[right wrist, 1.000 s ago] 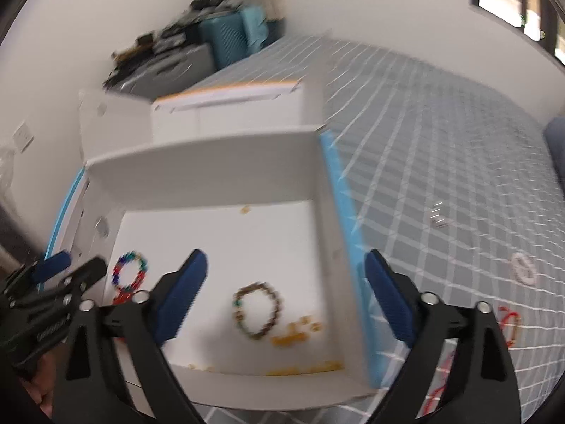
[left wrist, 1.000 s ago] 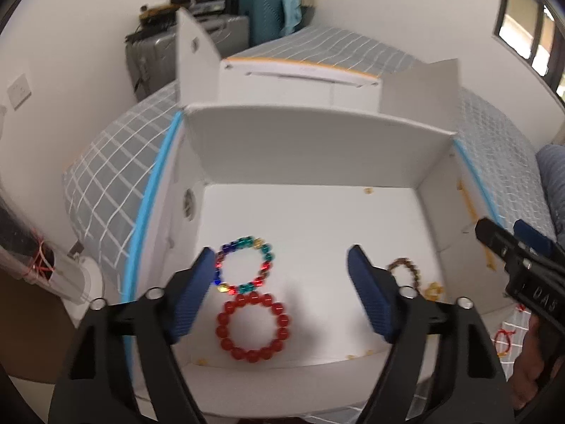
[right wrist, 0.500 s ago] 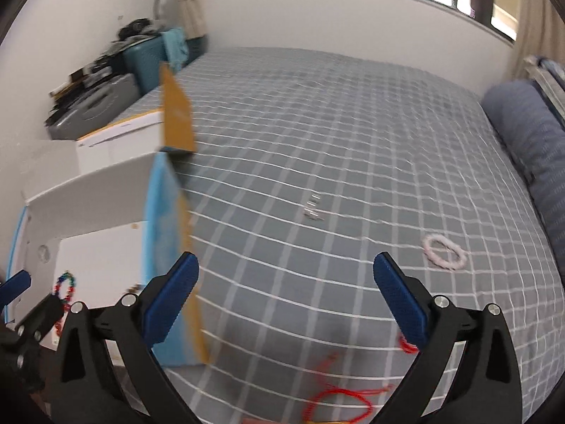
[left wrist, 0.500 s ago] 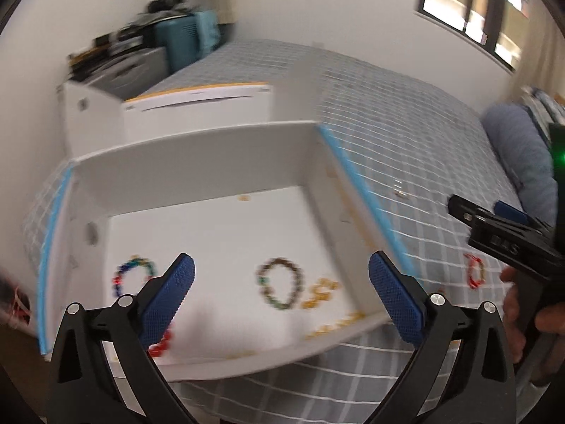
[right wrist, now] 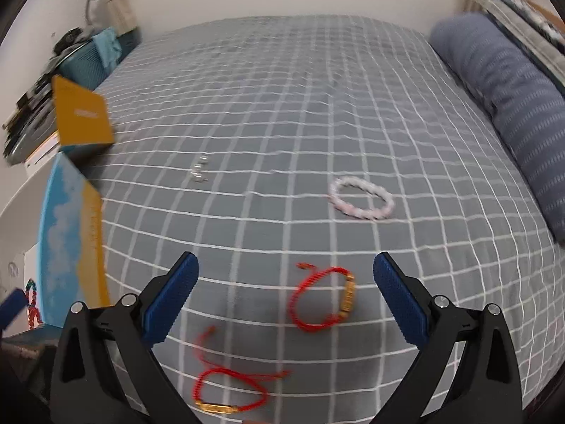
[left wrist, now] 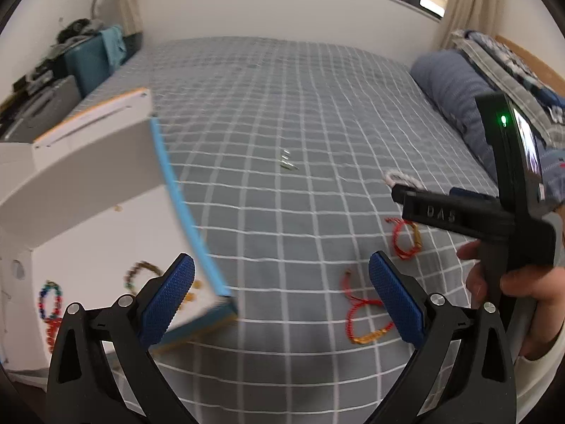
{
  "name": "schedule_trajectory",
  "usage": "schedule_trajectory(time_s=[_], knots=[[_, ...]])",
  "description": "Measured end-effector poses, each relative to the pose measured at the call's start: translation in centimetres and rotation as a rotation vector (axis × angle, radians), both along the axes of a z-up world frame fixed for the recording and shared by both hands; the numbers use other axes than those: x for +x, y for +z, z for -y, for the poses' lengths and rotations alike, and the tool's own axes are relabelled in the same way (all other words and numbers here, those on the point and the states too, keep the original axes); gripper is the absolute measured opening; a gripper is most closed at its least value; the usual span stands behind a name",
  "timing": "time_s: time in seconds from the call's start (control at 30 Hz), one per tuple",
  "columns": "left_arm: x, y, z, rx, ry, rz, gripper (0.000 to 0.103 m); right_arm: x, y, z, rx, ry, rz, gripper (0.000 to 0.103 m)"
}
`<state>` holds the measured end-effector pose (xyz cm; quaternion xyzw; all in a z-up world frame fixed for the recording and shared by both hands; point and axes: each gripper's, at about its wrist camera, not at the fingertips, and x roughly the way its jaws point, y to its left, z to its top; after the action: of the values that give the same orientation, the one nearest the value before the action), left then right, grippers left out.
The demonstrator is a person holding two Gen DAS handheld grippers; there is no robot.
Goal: Organize jewelry
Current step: 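Move both tools away from the box toward the red string bracelets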
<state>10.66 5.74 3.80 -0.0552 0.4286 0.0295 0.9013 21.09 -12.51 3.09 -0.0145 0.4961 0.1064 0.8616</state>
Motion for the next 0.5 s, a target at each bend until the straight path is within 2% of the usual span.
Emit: schedule_trajectory(time_s=[0.2,0.33,0.5], knots=[[0.9,-2.2,3.6,-0.013,-0.072,-0.045,0.097,0.4,-1.5,2.2,-0.007,-0.016,-0.046,0.095],[1.0,-4.0,6.1,0.009,-0.141,-0.070,0.097,0.9,-2.6,3.8,0.021,-0.024,-0.075,0.092],[1.2,-6.3,6.6,-0.013,-0.161,-0.121,0.097,1.2,-3.8,4.7,0.031,-0.023,-0.110,0.088]])
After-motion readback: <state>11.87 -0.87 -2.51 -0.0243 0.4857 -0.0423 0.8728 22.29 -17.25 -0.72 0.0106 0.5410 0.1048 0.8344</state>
